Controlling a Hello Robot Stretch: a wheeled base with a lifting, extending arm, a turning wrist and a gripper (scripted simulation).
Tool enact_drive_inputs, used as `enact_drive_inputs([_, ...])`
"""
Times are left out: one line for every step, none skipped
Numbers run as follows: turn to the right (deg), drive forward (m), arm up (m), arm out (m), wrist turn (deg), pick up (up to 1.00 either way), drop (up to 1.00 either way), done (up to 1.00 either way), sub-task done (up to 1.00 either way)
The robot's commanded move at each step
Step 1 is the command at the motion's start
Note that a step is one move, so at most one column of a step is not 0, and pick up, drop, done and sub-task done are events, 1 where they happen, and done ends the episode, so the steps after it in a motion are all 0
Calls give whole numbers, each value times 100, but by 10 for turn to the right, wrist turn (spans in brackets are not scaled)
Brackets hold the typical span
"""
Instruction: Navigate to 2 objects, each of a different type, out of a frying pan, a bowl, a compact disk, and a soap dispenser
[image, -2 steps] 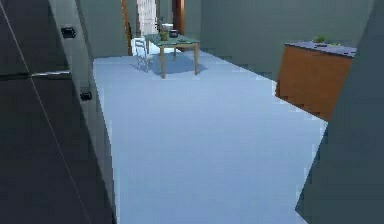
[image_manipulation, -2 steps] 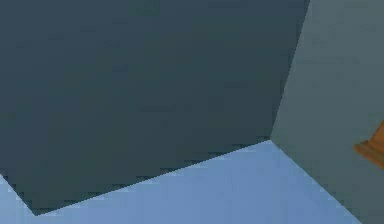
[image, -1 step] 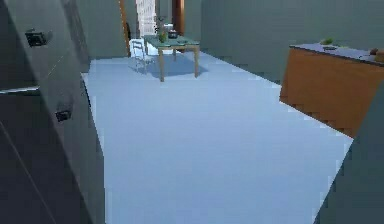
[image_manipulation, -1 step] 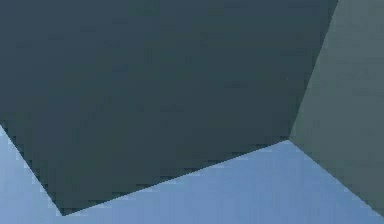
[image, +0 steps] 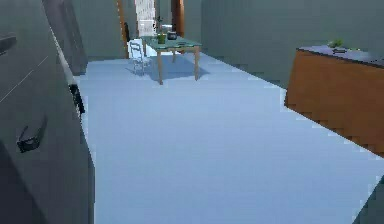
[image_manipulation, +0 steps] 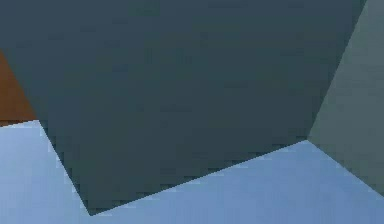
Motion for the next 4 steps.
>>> enact_drive_inputs([240, 0, 0, 0, 0, 0, 0, 0, 0])
enact_drive_inputs([0, 100, 0, 0, 0, 0, 0, 0, 0])
enact_drive_inputs([60, 0, 0, 0, 0, 0, 0, 0, 0])
enact_drive_inputs([0, 15, 0, 0, 0, 0, 0, 0, 0])
